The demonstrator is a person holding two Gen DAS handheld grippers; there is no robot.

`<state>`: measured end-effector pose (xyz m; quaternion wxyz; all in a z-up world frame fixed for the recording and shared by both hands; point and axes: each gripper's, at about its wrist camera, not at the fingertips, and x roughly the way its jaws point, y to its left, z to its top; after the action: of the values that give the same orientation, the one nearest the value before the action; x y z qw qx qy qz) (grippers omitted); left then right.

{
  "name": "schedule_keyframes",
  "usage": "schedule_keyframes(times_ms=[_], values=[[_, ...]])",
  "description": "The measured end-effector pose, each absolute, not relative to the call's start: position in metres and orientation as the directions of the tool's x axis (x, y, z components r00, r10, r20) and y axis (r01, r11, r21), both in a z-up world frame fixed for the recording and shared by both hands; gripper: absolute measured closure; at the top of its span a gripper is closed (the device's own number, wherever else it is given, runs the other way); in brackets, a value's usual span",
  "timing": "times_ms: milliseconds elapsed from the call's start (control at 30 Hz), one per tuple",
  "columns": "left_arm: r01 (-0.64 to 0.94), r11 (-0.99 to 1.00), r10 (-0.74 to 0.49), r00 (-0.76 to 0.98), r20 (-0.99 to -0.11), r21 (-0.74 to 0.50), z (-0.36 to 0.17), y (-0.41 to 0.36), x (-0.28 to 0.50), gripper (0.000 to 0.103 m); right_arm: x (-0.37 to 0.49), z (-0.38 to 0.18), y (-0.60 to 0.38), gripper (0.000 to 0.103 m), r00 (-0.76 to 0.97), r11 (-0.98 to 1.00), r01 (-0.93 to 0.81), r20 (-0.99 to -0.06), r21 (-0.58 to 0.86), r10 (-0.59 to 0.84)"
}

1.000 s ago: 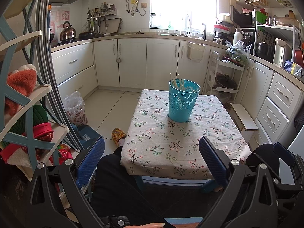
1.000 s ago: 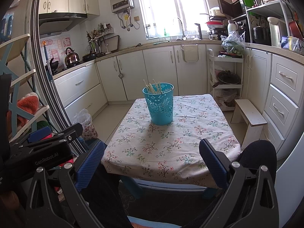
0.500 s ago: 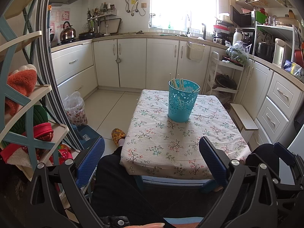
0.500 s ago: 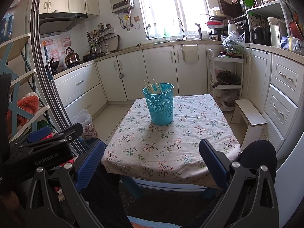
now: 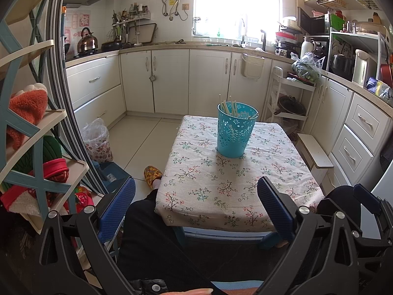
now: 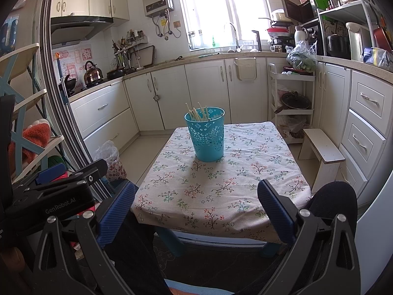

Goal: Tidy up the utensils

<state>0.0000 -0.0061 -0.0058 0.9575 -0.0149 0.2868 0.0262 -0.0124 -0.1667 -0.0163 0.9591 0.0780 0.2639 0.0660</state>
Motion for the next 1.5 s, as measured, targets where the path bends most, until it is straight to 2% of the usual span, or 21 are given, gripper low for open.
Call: schedule_keyframes(times_ms=[1000,1133,1333,1500], values=[[-0.053,0.999,0.041,0.835,-0.549,-0.007,-0.007,-0.014,-0.003,0.008,-0.015,-0.013,-0.17,0.007,0.851,0.979,-0.093,-0.496,0.18,0.172],[-0.025,0.999,0.0,0.833,-0.553,-0.038,-0.008,-0.014,-0.004,0.008,-0.015,-0.013,-0.171,0.007,0.851,0.979,-0.093,-0.495,0.181,0.172],[-0.039,0.999,0.034,0.851,-0.524,0.001,-0.005,-0.019,-0.008,0.008,-0.014,-0.016,-0.174,0.007,0.851,0.979,-0.085,-0.498,0.183,0.167],[-0.043,0.998,0.011,0.838,-0.546,-0.046,-0.006,-0.01,-0.003,0.008,-0.015,-0.015,-0.176,0.007,0.852,0.982,-0.08,-0.499,0.174,0.157]])
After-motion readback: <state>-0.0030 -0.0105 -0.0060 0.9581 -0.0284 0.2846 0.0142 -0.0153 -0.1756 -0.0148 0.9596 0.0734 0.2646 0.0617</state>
